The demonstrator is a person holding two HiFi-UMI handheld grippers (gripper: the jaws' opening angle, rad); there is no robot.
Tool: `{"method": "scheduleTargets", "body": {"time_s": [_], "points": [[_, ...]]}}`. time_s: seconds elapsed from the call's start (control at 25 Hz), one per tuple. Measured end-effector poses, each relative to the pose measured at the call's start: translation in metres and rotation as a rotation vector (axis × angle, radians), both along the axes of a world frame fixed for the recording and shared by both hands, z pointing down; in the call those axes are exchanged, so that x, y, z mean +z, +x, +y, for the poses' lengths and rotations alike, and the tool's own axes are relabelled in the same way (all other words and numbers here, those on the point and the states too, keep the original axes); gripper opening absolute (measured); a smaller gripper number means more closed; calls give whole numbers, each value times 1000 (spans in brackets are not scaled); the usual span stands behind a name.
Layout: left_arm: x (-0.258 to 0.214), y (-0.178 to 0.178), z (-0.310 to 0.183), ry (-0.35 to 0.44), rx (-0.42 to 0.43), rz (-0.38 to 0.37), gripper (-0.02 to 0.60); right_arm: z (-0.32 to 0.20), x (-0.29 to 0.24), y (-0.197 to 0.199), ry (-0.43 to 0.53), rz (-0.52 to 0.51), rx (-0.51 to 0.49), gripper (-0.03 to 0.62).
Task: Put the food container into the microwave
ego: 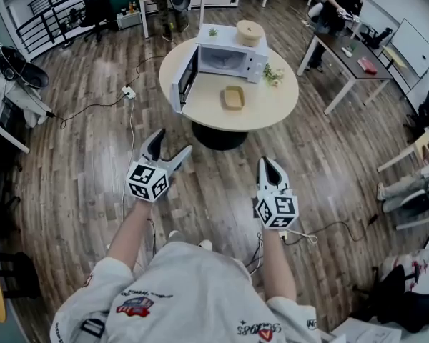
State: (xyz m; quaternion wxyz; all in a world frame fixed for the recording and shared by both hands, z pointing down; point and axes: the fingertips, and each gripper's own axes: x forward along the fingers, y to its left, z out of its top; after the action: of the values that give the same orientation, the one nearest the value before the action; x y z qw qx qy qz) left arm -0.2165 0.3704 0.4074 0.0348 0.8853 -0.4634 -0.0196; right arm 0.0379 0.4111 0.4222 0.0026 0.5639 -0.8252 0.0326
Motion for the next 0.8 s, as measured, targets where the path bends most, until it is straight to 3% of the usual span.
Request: {"method": "scheduleTargets", "body": {"time_s": [0.8], "points": [[19,38,-24,-67,74,-27,388,-11,13,27,-40,-25,31,-6]]}}
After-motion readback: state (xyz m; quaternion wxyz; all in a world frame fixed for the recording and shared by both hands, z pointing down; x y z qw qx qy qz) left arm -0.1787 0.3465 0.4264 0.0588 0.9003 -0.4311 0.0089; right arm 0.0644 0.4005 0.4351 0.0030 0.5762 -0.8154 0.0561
